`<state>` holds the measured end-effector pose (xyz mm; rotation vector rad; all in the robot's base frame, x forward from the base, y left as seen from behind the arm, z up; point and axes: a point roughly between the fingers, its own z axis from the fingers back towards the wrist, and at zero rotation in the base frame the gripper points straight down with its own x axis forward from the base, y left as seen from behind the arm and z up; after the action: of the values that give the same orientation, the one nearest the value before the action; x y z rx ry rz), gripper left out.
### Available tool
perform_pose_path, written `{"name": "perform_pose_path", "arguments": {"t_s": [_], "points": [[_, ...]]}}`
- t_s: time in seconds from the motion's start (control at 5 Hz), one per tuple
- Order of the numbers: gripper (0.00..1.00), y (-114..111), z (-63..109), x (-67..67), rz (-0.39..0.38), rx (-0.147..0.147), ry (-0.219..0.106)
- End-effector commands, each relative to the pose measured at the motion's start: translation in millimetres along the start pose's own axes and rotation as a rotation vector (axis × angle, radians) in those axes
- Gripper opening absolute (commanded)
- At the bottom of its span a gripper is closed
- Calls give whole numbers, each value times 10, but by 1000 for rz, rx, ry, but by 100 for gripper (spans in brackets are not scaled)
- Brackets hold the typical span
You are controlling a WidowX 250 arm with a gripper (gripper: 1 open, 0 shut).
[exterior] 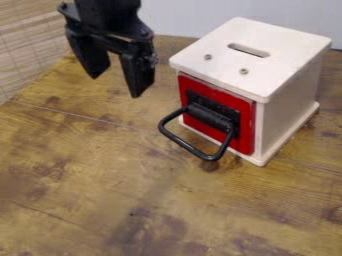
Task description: Close the drawer
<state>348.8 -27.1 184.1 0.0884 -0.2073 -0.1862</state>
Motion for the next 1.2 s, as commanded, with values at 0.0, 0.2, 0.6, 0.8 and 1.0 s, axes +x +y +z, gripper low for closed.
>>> {"name": "perform_pose_path", "arguments": {"t_s": [0.0,0.2,0.6,0.8,1.0], "points": [[100,44,149,15,-16,6,-78],[100,58,114,30,-36,4,-84],[100,202,-15,66,4,16,-82],[100,263,-58,72,39,25,-78],[100,393,-95,107,46,26,-78]]}}
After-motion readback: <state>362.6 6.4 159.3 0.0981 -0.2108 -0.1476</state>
